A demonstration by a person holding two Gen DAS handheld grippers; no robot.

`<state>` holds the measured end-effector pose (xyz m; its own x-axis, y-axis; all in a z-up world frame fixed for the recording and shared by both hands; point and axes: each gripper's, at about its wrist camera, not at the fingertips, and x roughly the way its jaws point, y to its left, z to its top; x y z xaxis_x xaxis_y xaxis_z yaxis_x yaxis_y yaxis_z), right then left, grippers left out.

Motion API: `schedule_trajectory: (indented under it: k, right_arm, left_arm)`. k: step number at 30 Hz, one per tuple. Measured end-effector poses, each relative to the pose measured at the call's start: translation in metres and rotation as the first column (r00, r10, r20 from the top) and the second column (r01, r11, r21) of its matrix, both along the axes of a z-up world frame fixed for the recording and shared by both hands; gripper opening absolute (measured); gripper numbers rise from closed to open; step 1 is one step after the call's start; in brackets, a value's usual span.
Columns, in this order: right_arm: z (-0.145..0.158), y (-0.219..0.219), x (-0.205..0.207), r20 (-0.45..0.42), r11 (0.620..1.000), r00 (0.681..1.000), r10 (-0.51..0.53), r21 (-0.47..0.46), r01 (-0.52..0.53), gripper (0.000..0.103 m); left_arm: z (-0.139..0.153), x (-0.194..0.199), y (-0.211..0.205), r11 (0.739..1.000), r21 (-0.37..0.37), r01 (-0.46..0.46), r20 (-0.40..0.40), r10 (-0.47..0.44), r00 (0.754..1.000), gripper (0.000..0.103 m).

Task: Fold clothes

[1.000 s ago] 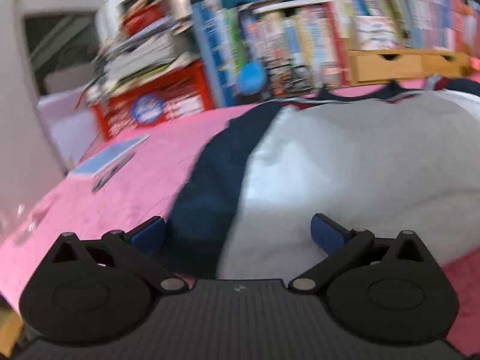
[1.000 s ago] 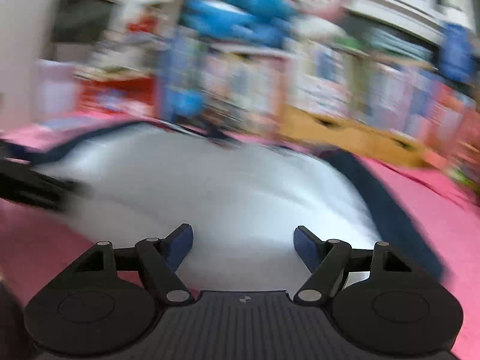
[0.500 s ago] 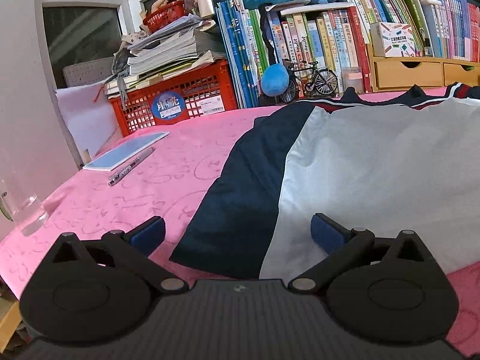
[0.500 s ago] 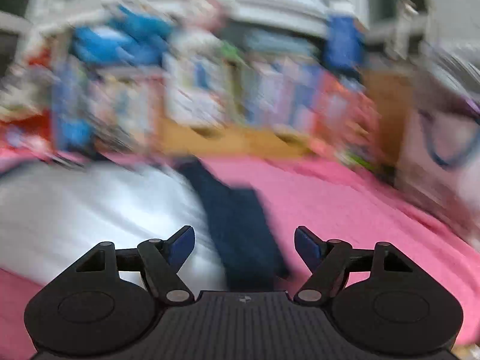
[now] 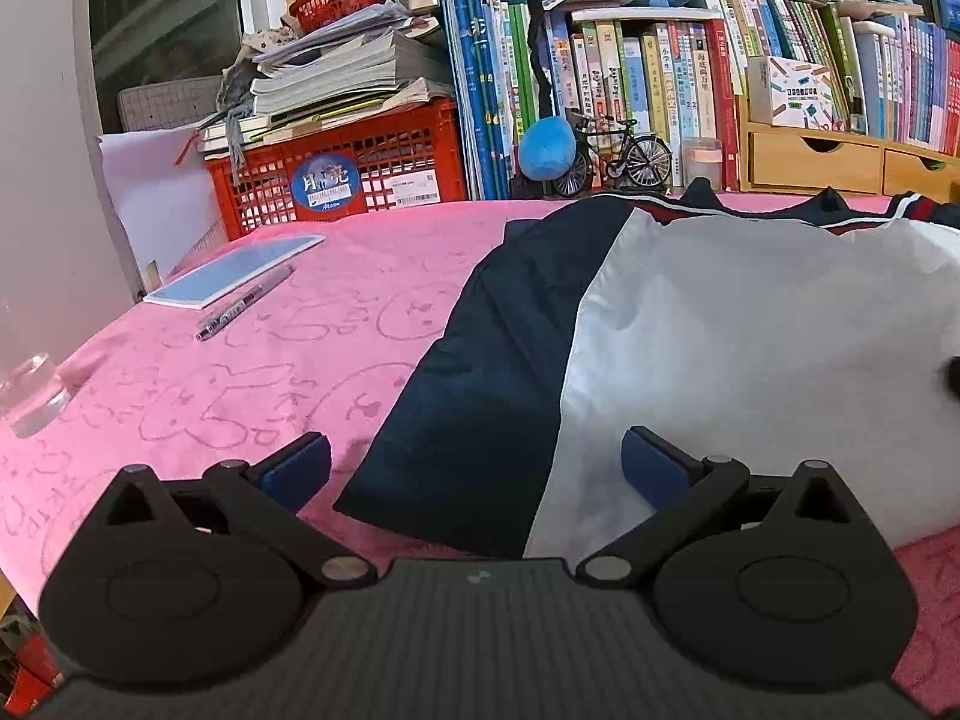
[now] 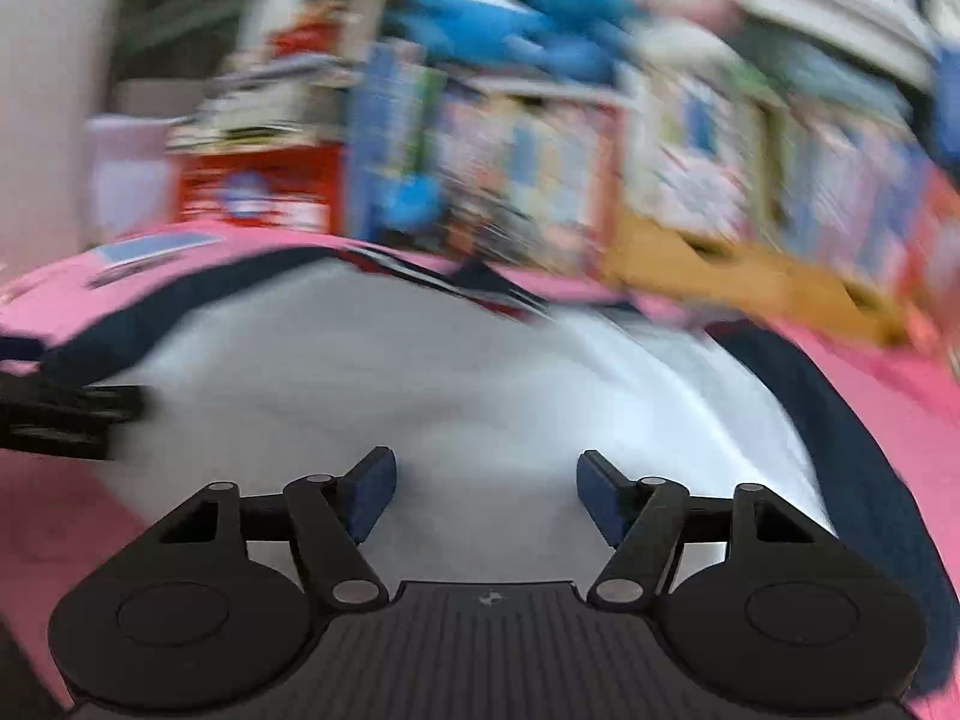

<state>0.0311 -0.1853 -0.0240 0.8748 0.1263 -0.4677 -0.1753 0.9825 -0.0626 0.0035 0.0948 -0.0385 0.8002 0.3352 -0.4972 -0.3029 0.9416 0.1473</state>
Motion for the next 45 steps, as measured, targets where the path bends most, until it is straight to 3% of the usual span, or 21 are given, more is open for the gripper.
schedule_trajectory:
  k: [5,7,12,16,18,21,25,27,31,34,37,39,42,45]
  right_arm:
    - [-0.012,-0.040,0.021,-0.051,0.976,0.976,-0.212,-0.051,0.210,0.057]
    - [-0.016,-0.055,0.028,-0.069,0.957,0.955,-0.288,-0.068,0.283,0.062]
    - [-0.018,-0.051,0.026,-0.060,0.952,0.953,-0.298,-0.098,0.292,0.064]
    - [-0.015,-0.048,0.030,-0.057,0.953,0.954,-0.294,-0.102,0.287,0.064]
    - [-0.014,-0.049,0.033,-0.063,0.954,0.955,-0.291,-0.087,0.285,0.064]
    - [-0.013,-0.051,0.033,-0.070,0.957,0.956,-0.285,-0.072,0.280,0.065]
    - [-0.012,-0.053,0.034,-0.078,0.961,0.958,-0.276,-0.051,0.272,0.067]
    - [-0.012,-0.054,0.034,-0.082,0.963,0.959,-0.270,-0.041,0.268,0.070]
    - [-0.011,-0.055,0.033,-0.083,0.963,0.959,-0.271,-0.027,0.270,0.073]
    - [-0.001,-0.052,0.023,-0.059,0.959,0.958,-0.280,0.020,0.282,0.073]
    - [0.020,-0.034,0.008,0.015,0.984,0.987,-0.160,0.085,0.158,0.074]
    - [0.031,-0.013,0.009,0.034,0.996,0.999,-0.026,0.082,0.023,0.074]
    - [0.031,0.023,0.024,0.014,0.985,0.988,0.156,0.073,-0.157,0.071]
    - [0.022,0.052,0.048,-0.060,0.967,0.965,0.253,0.053,-0.250,0.069]
  left_arm:
    - [0.000,0.001,0.004,0.999,-0.033,0.000,-0.006,0.000,1.000,0.103]
    - [0.001,0.001,0.005,0.999,-0.045,-0.002,-0.010,0.002,1.000,0.103]
    - [0.020,-0.004,0.005,0.996,-0.087,-0.028,-0.024,0.026,0.999,0.099]
    - [0.058,-0.011,-0.025,0.990,-0.020,0.139,0.106,-0.136,0.985,0.103]
    - [0.067,0.001,-0.048,0.961,0.002,0.277,0.120,-0.275,0.954,0.103]
    - [0.060,0.036,-0.083,0.933,0.072,0.352,0.045,-0.356,0.933,0.103]
    - [0.031,0.076,-0.095,0.941,0.124,0.315,-0.079,-0.307,0.948,0.103]
    - [0.014,0.090,-0.080,0.953,0.067,0.295,-0.117,-0.286,0.951,0.103]
    - [0.007,0.095,-0.052,0.954,-0.103,0.282,-0.089,-0.291,0.953,0.103]
    - [0.007,0.093,-0.051,0.954,-0.110,0.279,-0.089,-0.289,0.953,0.103]
    - [0.006,0.091,-0.054,0.956,-0.098,0.276,-0.091,-0.285,0.954,0.103]
    - [0.008,0.094,-0.054,0.955,-0.108,0.275,-0.091,-0.285,0.954,0.103]
    - [0.008,0.098,-0.055,0.956,-0.110,0.274,-0.093,-0.284,0.954,0.103]
    - [0.008,0.097,-0.054,0.955,-0.110,0.274,-0.093,-0.285,0.954,0.103]
